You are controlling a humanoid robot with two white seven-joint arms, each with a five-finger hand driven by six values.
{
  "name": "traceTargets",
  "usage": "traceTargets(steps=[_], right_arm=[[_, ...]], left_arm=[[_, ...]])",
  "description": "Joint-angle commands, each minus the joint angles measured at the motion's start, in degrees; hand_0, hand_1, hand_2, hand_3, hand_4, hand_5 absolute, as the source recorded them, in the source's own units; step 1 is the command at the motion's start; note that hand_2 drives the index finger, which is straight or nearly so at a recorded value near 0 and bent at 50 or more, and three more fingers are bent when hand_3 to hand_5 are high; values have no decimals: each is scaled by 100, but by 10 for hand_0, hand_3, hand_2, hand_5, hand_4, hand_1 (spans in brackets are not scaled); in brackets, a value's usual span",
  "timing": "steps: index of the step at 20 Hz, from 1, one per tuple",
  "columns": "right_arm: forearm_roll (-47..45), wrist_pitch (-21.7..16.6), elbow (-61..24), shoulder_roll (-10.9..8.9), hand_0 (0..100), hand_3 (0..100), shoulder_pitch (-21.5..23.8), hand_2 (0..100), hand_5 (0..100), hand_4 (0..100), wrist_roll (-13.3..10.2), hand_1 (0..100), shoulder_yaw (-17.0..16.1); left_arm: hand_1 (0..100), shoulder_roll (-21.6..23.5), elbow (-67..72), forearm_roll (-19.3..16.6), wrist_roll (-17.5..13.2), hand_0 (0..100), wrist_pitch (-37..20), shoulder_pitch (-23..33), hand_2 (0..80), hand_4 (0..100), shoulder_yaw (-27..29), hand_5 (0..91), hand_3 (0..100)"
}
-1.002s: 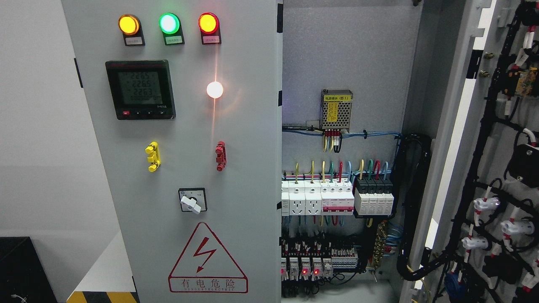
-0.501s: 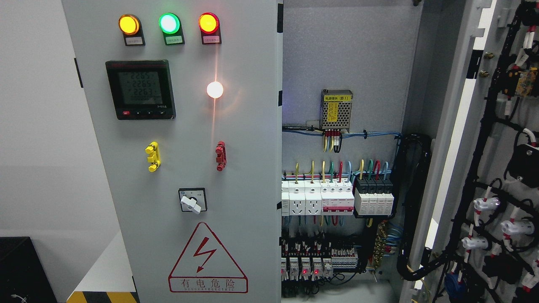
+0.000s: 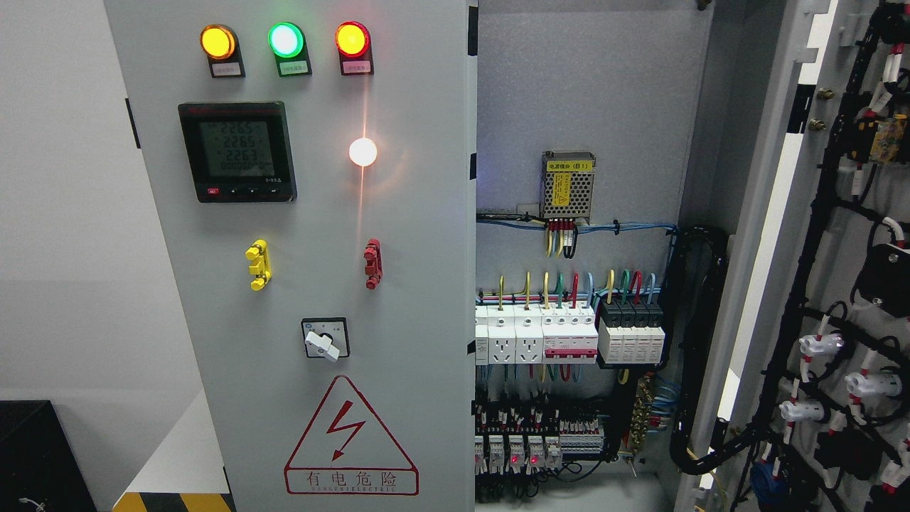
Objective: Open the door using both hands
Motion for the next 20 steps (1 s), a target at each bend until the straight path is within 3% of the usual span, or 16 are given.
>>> traceTargets(steps=[1, 7, 13, 20], right_arm=[[-2, -4, -2, 0, 191, 0, 0, 0, 0, 0, 1, 0, -9], [-2, -4, -248, -70, 191, 0, -9, 0, 0, 0, 1, 0, 0], [16, -4, -468, -298, 191, 0, 18, 0, 0, 0, 1, 0, 9], [16, -4, -2084, -606, 191, 0, 729, 0, 0, 0, -7, 0, 27]], left_arm=[[0, -294, 284, 163, 270, 0, -351, 18, 0, 0, 406, 0, 0], [0, -312, 266, 277, 385, 0, -616, 18, 0, 0, 458, 0, 0], [0, -321, 258, 251, 289, 0, -616, 18, 0, 0, 414, 0, 0], [0, -321, 240, 242, 271, 0, -625, 18, 0, 0, 388, 0, 0]])
